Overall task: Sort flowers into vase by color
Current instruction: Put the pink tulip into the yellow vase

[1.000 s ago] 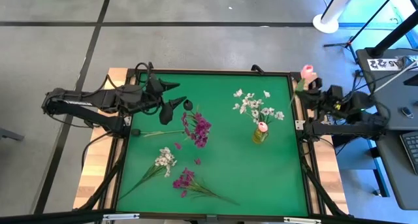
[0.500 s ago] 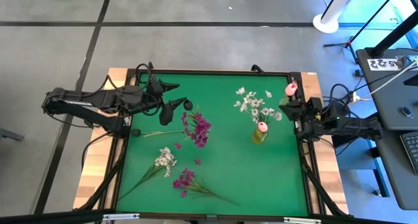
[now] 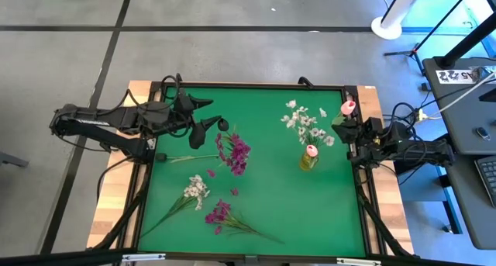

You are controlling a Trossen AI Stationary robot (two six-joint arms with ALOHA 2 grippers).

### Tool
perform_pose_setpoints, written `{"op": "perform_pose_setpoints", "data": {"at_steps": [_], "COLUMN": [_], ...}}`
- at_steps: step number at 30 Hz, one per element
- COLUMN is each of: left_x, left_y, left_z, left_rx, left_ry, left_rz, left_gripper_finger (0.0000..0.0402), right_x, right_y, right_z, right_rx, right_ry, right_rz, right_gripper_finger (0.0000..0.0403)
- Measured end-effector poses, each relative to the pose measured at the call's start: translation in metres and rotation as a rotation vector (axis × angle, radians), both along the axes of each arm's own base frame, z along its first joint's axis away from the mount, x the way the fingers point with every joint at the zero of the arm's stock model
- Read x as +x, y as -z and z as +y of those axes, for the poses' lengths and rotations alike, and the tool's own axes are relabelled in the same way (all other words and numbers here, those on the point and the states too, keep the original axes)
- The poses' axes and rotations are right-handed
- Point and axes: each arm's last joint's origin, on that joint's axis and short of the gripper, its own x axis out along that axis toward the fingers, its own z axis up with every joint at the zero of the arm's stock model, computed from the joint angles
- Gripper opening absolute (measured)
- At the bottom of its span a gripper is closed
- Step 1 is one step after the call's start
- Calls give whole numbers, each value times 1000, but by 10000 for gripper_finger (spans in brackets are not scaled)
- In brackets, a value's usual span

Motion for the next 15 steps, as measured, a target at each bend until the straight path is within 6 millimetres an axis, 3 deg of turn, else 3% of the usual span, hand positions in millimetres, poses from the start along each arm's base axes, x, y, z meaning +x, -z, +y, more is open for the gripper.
{"op": "perform_pose_setpoints", "data": {"at_steps": [9, 15], "left_x": [0, 0], "left_y": [0, 0], "left_z": [0, 0], "left_rx": [0, 1], "left_ry": [-1, -1], "left_rz": [0, 2], "left_gripper_finger": [292, 292], "right_x": [-5, -2], "right_y": [-17, -12], "right_z": [0, -1], "right_rx": [-24, -16], "right_ry": [17, 30], "right_rz": [61, 131], "right_gripper_finger": [0, 0]}}
